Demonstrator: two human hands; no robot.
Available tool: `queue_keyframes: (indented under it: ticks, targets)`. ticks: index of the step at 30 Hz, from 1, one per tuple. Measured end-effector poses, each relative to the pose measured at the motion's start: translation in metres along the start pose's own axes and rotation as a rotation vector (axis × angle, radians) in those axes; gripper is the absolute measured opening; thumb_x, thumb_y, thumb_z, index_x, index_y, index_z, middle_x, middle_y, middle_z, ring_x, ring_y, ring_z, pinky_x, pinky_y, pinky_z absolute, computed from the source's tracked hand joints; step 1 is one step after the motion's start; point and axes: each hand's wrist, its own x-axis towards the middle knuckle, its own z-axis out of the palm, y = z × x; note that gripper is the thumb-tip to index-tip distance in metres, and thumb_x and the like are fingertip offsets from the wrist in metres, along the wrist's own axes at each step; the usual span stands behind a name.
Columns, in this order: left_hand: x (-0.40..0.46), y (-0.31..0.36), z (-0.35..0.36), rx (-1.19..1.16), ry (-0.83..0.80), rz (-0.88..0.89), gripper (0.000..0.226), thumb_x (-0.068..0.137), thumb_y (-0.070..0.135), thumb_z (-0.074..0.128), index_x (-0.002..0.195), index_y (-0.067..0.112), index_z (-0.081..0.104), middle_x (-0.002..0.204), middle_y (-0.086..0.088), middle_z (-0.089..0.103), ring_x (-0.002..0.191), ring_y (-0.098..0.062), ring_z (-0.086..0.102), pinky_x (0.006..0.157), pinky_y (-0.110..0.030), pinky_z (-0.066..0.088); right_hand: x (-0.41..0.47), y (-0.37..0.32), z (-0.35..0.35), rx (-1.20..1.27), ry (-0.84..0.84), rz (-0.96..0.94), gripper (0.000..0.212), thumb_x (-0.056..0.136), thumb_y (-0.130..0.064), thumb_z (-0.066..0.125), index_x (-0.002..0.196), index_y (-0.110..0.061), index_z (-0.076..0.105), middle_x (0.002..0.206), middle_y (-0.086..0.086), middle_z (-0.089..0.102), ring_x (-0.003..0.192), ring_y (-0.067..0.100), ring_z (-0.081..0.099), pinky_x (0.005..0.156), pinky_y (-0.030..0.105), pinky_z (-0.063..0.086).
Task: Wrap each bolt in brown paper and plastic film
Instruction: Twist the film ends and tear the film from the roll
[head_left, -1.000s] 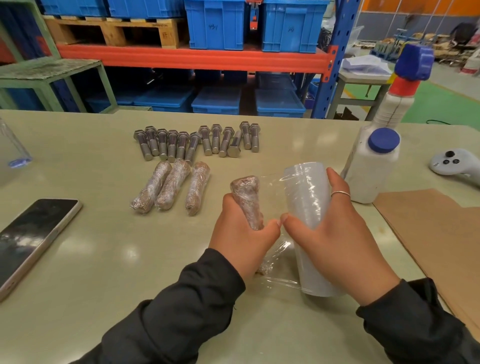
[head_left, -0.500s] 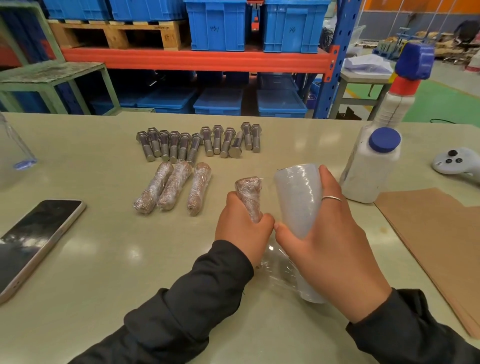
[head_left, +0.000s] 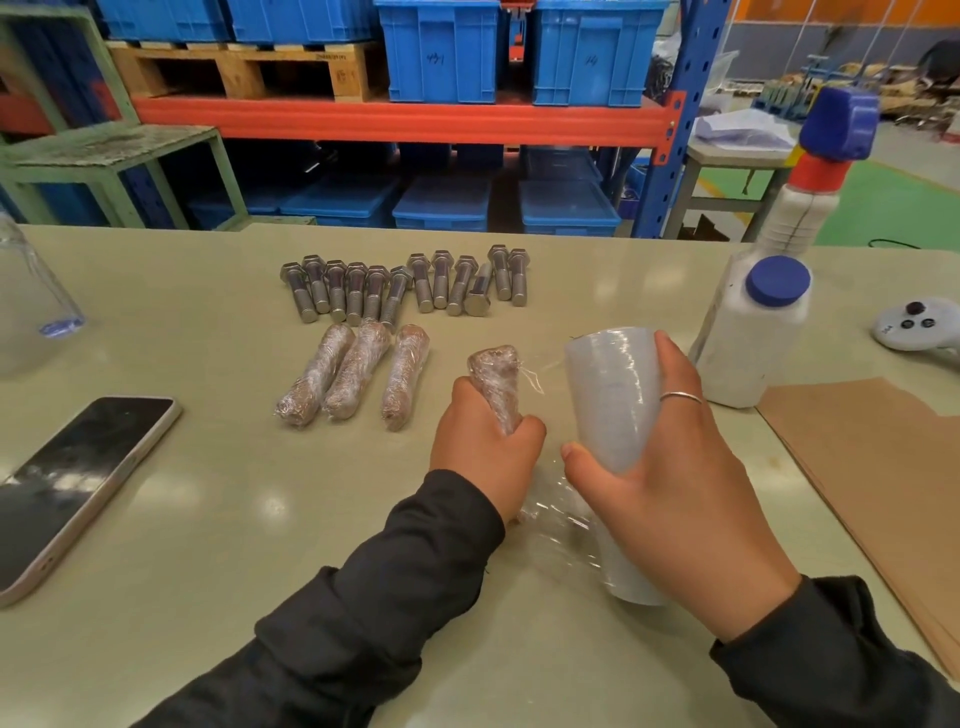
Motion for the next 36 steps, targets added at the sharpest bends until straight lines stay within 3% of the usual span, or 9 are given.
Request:
queue_keyframes:
  ticks: [4,6,8,12,16,19,27,33,36]
  targets:
    - [-0.005,0.003,-0.003,-0.085,-0.03,0.043,0.015,0.079,0.01,0.056,0.078,0.01,0.042,0.064,-0.006,0.047,0.055,-0.022,0.051,0.053,-0.032,0.044,0.009,0.008,-0.003,0.067,0.005,0.064,0.101,0.063,-0.057,0.069,0.142,-0.039,0.008,0.132,-0.006,0.041,0.106,0.018,0.052,0.082,0.033,0.049]
    - [-0.009,0.004,-0.005,-0.098,0.004,0.073,0.018,0.079,0.01,0.058,0.074,0.014,0.041,0.06,0.001,0.045,0.048,-0.007,0.046,0.047,-0.02,0.041,0.013,0.008,-0.004,0.071,0.011,0.067,0.106,0.056,-0.065,0.067,0.141,-0.04,0.009,0.132,-0.007,0.041,0.11,0.016,0.05,0.084,0.032,0.048]
    - [-0.013,0.006,-0.008,-0.119,0.024,0.102,0.022,0.08,0.01,0.06,0.074,0.017,0.04,0.059,0.005,0.043,0.045,-0.003,0.044,0.043,-0.013,0.038,0.015,0.008,-0.004,0.061,0.017,0.058,0.108,0.052,-0.069,0.066,0.14,-0.041,0.01,0.132,-0.007,0.041,0.111,0.015,0.048,0.084,0.031,0.046]
    - [-0.02,0.009,-0.011,-0.186,0.009,0.124,0.018,0.081,0.008,0.06,0.081,0.015,0.043,0.062,0.004,0.047,0.047,-0.004,0.043,0.048,-0.022,0.043,0.018,0.008,-0.001,0.034,0.017,0.051,0.104,0.058,-0.064,0.068,0.14,-0.043,0.008,0.13,-0.006,0.041,0.102,0.013,0.047,0.082,0.03,0.045]
    - [-0.031,0.011,-0.009,-0.122,0.016,0.273,0.021,0.08,0.01,0.061,0.086,0.017,0.041,0.06,0.009,0.047,0.054,-0.006,0.047,0.05,-0.017,0.039,0.023,0.005,0.002,-0.016,0.013,0.042,0.1,0.065,-0.054,0.071,0.142,-0.04,0.008,0.128,-0.002,0.044,0.107,0.02,0.052,0.087,0.039,0.05]
    - [-0.036,0.011,-0.006,-0.065,-0.015,0.337,0.023,0.082,0.009,0.06,0.088,0.015,0.039,0.066,0.007,0.051,0.065,-0.012,0.051,0.054,-0.021,0.039,0.028,0.001,0.005,-0.072,-0.018,0.051,0.096,0.071,-0.049,0.071,0.143,-0.037,0.009,0.125,0.003,0.046,0.108,0.025,0.053,0.087,0.042,0.05]
    - [-0.031,0.008,-0.007,-0.075,-0.019,0.282,0.02,0.083,0.008,0.059,0.087,0.016,0.041,0.07,0.002,0.054,0.068,-0.012,0.052,0.058,-0.021,0.041,0.043,-0.011,0.015,-0.33,-0.083,0.045,0.089,0.081,-0.047,0.061,0.144,-0.033,0.0,0.117,0.01,0.043,0.103,0.032,0.052,0.079,0.038,0.045]
    - [-0.026,0.005,-0.006,-0.073,-0.018,0.2,0.017,0.085,0.01,0.058,0.089,0.012,0.042,0.064,0.002,0.05,0.05,-0.007,0.047,0.048,-0.016,0.039,0.053,-0.013,0.026,-0.434,-0.133,0.097,0.087,0.083,-0.044,0.061,0.145,-0.028,0.002,0.121,0.013,0.042,0.104,0.034,0.051,0.071,0.034,0.036]
    - [-0.024,0.004,-0.006,-0.092,-0.017,0.156,0.016,0.083,0.007,0.056,0.085,0.012,0.04,0.064,-0.001,0.049,0.053,-0.015,0.048,0.052,-0.026,0.043,0.056,-0.015,0.031,-0.464,-0.138,0.12,0.088,0.082,-0.042,0.062,0.145,-0.026,0.004,0.123,0.013,0.04,0.105,0.034,0.051,0.071,0.034,0.035]
